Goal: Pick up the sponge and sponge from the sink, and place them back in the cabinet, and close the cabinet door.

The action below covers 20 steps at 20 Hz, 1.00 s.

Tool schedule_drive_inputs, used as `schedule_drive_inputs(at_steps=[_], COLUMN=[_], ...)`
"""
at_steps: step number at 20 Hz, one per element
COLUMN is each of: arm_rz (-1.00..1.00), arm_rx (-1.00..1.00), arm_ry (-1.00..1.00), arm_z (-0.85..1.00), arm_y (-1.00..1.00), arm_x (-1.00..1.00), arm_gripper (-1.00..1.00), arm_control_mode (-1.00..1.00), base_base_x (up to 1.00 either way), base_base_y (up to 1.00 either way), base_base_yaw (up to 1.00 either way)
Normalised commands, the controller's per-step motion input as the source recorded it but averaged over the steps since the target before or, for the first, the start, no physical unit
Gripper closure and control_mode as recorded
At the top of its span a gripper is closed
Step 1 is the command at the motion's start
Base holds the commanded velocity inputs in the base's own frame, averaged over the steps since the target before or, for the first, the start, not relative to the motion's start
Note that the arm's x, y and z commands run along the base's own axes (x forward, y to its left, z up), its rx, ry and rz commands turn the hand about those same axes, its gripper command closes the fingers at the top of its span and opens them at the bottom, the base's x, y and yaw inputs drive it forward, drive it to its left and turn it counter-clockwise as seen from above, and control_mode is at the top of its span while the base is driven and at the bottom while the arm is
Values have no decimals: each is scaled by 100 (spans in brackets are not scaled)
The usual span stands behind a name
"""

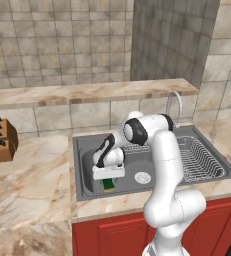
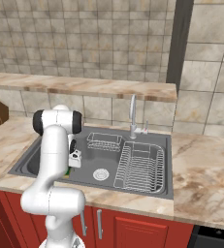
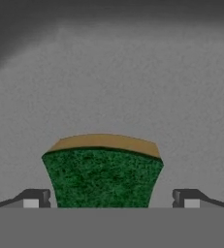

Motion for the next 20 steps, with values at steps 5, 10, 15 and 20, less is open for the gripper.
schedule_drive_inputs(at_steps=[5,10,15,20], arm_rz=[0,0,0,0], arm_rx=[0,0,0,0], arm_ry=[5,4,2,0], arm_z=[-8,-8,-11,-16], arm_y=[6,6,5,7], arm_x=[0,0,0,0], arm_gripper=[-100,-100,-100,-100], arm_control_mode=[-100,-100,-100,-100], base_base_x=[0,0,0,0], base_base_y=[0,0,0,0], base_base_yaw=[0,0,0,0])
